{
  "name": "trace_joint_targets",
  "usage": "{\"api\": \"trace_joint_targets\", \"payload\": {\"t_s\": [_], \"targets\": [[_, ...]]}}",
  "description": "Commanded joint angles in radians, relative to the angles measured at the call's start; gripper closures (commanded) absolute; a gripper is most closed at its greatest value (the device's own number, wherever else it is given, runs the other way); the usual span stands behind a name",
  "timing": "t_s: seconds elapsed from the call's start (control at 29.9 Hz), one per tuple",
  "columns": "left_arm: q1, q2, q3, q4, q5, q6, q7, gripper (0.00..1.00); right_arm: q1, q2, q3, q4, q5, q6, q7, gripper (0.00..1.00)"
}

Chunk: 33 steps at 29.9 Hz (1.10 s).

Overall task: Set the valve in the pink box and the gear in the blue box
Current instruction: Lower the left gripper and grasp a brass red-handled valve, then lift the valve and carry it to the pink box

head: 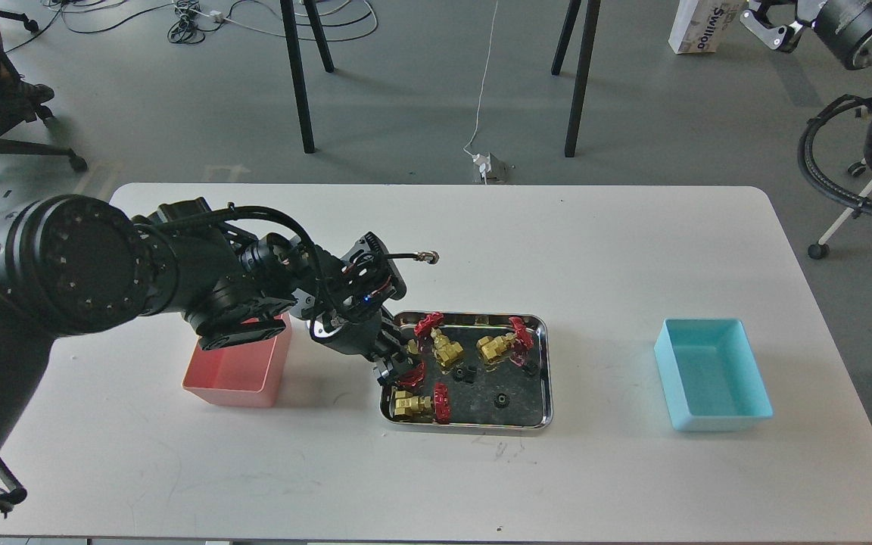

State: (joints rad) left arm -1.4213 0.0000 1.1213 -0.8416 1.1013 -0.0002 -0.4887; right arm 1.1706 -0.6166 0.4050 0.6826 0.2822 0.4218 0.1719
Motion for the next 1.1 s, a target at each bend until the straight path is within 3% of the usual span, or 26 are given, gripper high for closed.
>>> {"api": "trace_joint_targets", "payload": {"t_s": [0.0, 0.47, 0.83, 1.07], "targets": [[-0.001, 0.0, -0.002, -0.002, 0.0, 0.0, 0.0, 0.85, -0.002, 0.0, 0.0, 0.0, 0.0, 0.0, 0.001, 0.01], [-0.036, 0.002, -0.077, -0.054, 0.003, 0.008, 0.0, 0.88, -0.002, 0.002, 0.002, 0.0, 0.0, 0.0, 0.001, 0.01], [-0.151, 0.201, -0.12, -0.154, 0.025, 0.009, 0.0, 0.88, -0.002, 0.008, 0.002, 0.0, 0.0, -0.006, 0.001, 0.01], [-0.344, 0.403, -0.137, -0.345, 0.054, 0.002, 0.0, 0.88, -0.005, 0.011, 0.006, -0.001, 0.0, -0.008, 0.008, 0.01]]}}
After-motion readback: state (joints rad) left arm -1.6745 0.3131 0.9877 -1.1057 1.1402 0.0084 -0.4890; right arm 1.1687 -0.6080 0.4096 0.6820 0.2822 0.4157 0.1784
